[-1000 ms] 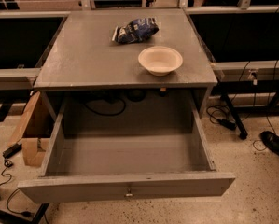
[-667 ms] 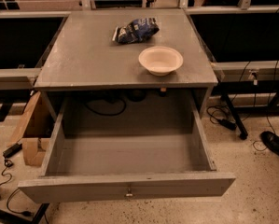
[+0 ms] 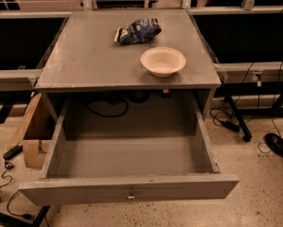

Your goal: Place rxbar blueberry into top drawer

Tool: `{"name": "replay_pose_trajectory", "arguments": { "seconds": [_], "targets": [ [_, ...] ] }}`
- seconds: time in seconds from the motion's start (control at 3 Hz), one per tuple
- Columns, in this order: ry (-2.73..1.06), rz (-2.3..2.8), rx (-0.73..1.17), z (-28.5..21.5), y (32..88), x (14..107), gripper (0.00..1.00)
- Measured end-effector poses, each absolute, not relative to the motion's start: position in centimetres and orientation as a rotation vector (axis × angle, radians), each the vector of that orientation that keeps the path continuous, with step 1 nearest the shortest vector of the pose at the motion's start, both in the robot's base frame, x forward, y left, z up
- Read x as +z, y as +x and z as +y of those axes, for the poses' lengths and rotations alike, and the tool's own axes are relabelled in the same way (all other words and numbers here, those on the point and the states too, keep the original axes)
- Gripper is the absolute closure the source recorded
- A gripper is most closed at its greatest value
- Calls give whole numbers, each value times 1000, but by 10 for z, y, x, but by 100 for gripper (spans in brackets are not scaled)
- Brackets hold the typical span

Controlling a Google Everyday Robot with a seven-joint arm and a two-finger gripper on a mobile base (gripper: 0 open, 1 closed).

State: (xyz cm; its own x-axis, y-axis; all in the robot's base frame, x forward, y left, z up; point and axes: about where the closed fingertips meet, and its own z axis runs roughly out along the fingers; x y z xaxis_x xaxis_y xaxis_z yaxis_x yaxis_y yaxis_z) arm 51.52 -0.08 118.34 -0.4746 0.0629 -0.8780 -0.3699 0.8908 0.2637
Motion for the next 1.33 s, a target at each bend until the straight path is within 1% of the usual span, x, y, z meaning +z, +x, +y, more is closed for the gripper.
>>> {"name": "replay_pose_trajectory", "arguments": {
  "seconds": [0.33,0.67,1.0,1.33],
  "targets": [
    [-223,2007,518,-1,515,1183,100],
    [-226,2046,560,4,509,1148,100],
    [-210,2161,694,22,506,1046,100],
    [-178,2232,774,29,510,986,100]
  ]
}}
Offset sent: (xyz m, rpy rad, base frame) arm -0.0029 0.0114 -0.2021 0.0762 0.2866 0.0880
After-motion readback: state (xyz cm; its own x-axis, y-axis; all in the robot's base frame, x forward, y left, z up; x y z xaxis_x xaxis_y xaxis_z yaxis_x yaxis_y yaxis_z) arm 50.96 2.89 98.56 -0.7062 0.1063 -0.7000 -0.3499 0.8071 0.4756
